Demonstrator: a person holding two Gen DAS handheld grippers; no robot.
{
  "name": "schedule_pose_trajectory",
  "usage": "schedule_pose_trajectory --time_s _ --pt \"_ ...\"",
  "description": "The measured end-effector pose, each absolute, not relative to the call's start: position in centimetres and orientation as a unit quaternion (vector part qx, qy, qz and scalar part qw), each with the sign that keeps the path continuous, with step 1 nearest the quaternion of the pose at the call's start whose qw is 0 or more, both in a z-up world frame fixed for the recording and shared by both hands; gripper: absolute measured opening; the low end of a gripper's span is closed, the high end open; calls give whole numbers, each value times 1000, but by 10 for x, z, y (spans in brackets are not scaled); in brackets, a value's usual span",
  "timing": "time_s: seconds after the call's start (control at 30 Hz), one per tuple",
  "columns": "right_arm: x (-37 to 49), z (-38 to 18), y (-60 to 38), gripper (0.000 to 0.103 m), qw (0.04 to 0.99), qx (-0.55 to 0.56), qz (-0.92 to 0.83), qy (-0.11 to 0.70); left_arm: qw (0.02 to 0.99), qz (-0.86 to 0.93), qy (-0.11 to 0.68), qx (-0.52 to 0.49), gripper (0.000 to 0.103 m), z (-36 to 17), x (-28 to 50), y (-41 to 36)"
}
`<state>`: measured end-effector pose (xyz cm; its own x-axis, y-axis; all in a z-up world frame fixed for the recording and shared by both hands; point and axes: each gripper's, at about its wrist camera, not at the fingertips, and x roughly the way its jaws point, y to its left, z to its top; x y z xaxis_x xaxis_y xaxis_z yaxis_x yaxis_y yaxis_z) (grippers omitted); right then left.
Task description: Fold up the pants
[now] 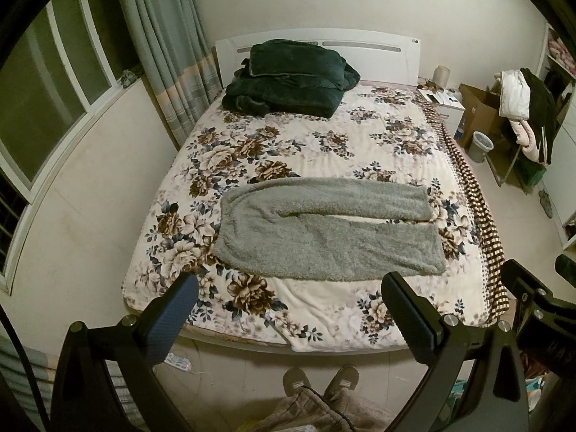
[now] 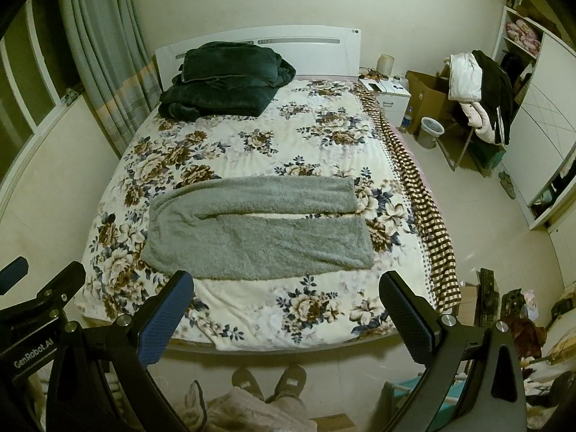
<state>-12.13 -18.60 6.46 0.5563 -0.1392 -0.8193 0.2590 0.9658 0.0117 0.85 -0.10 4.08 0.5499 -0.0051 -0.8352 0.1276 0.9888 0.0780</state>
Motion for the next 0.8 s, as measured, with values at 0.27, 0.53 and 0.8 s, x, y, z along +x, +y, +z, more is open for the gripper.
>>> schedule_pose_trajectory --time_s 0.27,0.53,0.8 --pt "-118 78 -185 103 880 69 -112 457 878 -38 472 65 103 39 7 0" --pt "-102 94 -196 103 880 73 -114 454 885 -26 460 65 103 42 31 -10" --pt "-38 40 -231 103 881 81 -113 452 892 10 448 65 103 -8 88 -39"
